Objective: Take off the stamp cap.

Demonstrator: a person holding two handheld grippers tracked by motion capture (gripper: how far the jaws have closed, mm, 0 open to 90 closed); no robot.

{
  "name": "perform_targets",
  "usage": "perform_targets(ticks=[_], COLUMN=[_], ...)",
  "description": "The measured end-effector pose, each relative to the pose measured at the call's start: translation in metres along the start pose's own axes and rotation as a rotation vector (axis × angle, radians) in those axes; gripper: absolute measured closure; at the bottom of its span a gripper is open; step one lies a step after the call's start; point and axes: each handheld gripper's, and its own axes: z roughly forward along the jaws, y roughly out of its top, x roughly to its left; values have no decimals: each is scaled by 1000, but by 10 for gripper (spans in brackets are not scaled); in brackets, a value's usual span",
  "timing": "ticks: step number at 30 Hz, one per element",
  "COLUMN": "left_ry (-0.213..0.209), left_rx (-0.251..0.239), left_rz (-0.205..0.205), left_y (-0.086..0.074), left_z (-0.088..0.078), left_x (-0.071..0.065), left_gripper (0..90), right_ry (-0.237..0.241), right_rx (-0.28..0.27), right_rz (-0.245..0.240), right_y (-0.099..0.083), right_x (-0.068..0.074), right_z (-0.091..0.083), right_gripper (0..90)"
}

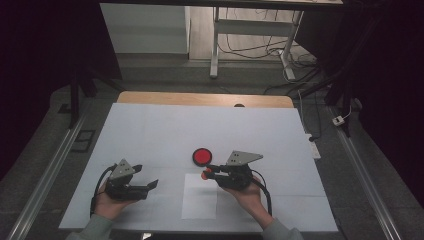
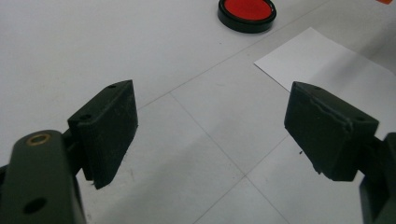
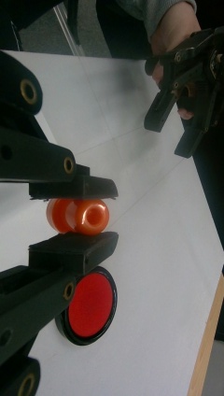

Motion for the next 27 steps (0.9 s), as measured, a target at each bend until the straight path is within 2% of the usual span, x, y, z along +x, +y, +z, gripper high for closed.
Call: perform_targets(ticks=[12, 21, 27], left_ry=[-25, -63, -72], left_rx=[-21, -11, 0], left_rz=[48, 96, 114], left_y=[13, 27, 36], left_z=[4, 7, 13], left_x=[-9, -19, -24], left_gripper=[181, 179, 180], right_ry=[-10, -20, -28], right_rx=[-4, 5, -12], right_rz=[-15, -10, -3], right_y=[1, 0, -1], right_x=[1, 0, -2], right_z=[-4, -3, -8], right_gripper=[730, 729, 730])
